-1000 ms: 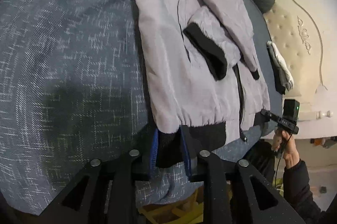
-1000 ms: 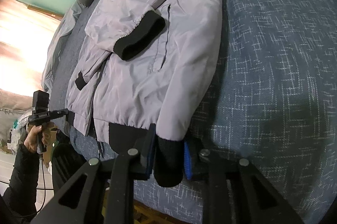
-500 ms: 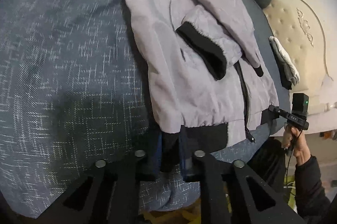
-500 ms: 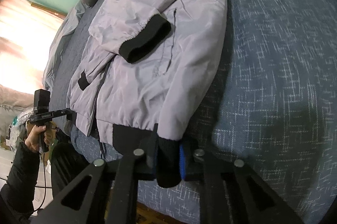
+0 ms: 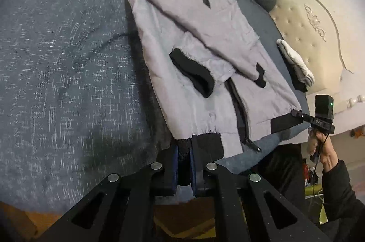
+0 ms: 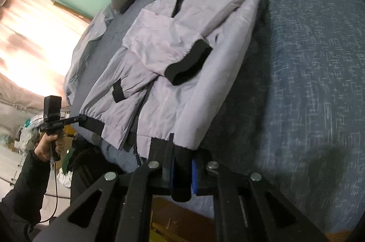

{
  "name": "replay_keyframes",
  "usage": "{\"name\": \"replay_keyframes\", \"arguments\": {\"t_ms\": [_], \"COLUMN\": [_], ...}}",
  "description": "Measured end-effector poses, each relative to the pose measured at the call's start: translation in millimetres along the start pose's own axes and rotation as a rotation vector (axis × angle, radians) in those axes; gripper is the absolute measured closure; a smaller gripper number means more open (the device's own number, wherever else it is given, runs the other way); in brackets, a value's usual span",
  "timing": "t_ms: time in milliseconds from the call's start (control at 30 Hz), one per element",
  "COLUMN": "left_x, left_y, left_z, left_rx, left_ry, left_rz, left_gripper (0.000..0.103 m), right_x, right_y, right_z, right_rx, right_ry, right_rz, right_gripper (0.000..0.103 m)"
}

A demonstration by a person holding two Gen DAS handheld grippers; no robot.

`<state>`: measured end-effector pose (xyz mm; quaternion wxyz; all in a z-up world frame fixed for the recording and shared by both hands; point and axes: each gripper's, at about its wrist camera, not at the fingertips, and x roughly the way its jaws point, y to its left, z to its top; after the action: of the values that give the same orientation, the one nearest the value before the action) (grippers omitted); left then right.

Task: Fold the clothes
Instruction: 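Lift the black hem with both tools and fold it toward the collar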

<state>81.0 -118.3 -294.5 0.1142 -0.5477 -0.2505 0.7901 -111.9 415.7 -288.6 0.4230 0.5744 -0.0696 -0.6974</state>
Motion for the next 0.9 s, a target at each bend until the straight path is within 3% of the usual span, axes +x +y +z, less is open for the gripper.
{"name": "replay_keyframes", "arguments": {"t_ms": [433, 533, 767, 900], "left_x": [-44.2, -51.0, -42.6, -48.6], "left_y": [-35.6, -44.5, -51.5, -53.1], "left_z": [-28.4, -31.4, 4.5, 40.1], "left_rx": [0.129, 0.153, 0.157, 0.170], "left_ry": [0.002, 0.008, -0.007, -0.029], "left_rz": [-0.006, -0.017, -0.018, -0.014], "left_gripper": [0.095, 0.095, 0.095, 0.095], "right_x": [-45.7, -47.1, -36.9, -37.4], "right_y": [33.8, 38.3, 41.4, 46.6], "right_z": [-33.9, -35.9, -11.7, 25.6], "right_rx": [-0.022, -0.037, -0.039, -0.054], "right_ry": [-0.012, 0.002, 0.002, -0.007], "right_rz": [0.162, 0.165, 0.174, 0.188], "right_gripper": [0.093, 0.093, 0.093, 0.093]}}
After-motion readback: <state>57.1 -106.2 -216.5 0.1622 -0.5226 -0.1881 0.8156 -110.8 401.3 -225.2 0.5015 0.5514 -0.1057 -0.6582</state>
